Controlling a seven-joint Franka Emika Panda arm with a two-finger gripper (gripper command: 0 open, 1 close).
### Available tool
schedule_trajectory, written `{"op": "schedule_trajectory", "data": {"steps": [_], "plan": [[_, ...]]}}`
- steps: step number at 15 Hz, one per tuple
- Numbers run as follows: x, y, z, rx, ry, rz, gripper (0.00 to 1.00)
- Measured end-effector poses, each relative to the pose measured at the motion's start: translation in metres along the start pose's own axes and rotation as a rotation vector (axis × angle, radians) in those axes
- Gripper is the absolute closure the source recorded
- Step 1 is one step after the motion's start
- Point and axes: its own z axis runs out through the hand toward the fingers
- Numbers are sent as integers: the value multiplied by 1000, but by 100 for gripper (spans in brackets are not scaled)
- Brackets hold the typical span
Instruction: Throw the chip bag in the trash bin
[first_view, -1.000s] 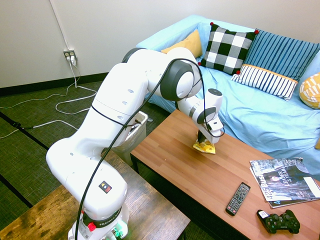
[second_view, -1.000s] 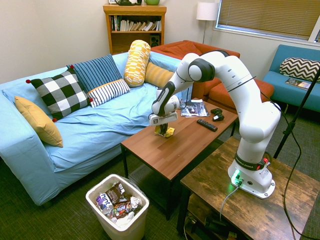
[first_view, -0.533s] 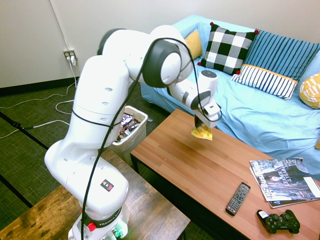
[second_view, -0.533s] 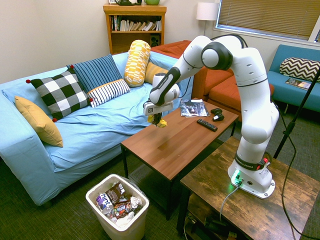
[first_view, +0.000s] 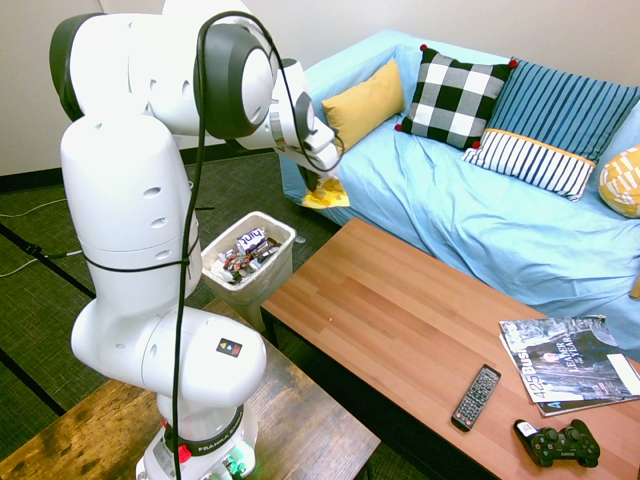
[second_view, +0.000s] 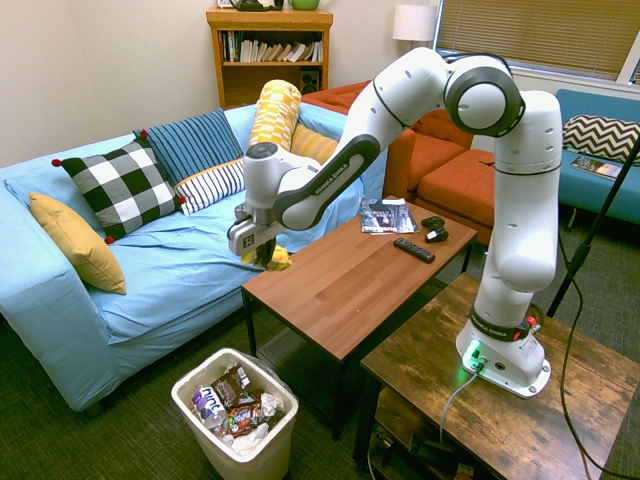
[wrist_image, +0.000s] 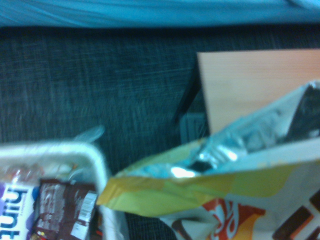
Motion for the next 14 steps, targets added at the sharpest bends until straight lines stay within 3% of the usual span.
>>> {"op": "schedule_trajectory", "data": {"steps": [6, 7, 10, 14], "plan": [[-163, -47, 78, -109, 4, -202, 100], [-176, -45, 99, -140, -1, -220, 0], [-181, -33, 157, -244, -58, -241, 0], [-174, -44, 169, -251, -77, -258, 0]]}}
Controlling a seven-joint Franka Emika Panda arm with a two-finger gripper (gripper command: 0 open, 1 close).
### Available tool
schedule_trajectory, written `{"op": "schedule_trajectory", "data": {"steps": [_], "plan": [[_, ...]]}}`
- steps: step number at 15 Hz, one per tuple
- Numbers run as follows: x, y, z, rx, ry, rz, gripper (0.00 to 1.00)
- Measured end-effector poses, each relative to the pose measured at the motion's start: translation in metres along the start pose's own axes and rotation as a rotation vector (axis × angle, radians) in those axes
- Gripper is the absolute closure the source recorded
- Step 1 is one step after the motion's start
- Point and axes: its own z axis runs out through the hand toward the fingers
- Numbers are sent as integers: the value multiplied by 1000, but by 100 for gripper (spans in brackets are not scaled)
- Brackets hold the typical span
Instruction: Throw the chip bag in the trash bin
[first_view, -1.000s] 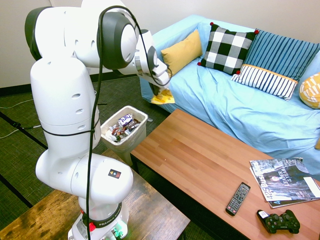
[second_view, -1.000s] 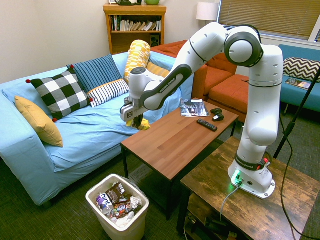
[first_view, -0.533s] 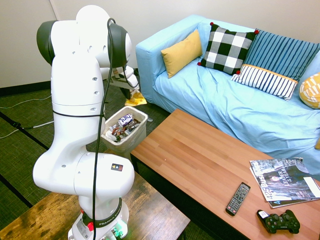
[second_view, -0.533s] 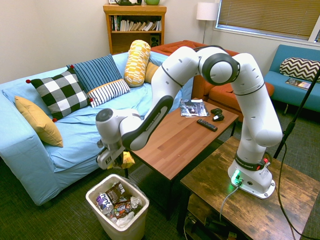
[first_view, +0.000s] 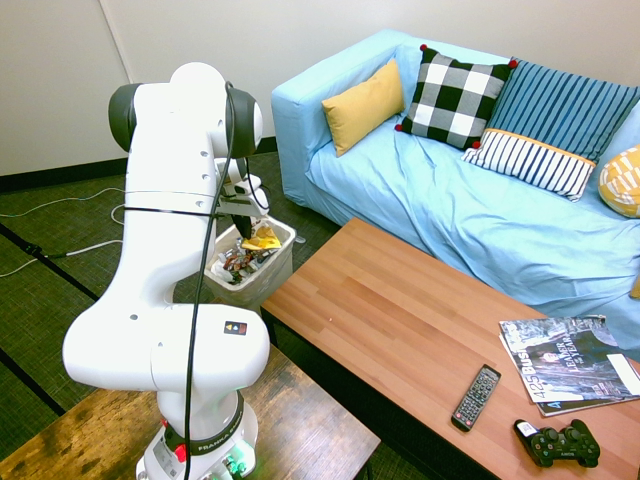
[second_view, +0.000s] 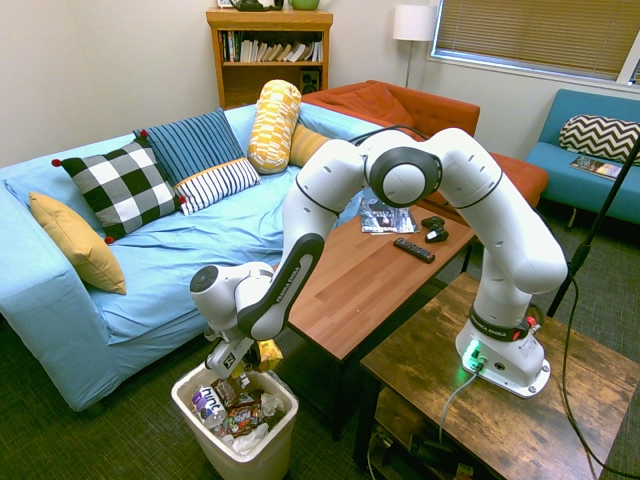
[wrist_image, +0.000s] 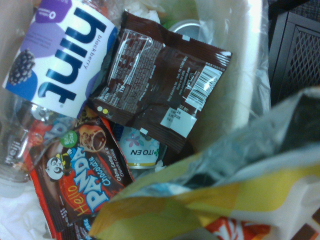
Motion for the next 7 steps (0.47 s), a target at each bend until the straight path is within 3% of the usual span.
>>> {"op": "schedule_trajectory", "data": {"steps": [7], "plan": [[-14, -23, -10, 4, 28, -19, 0]]}}
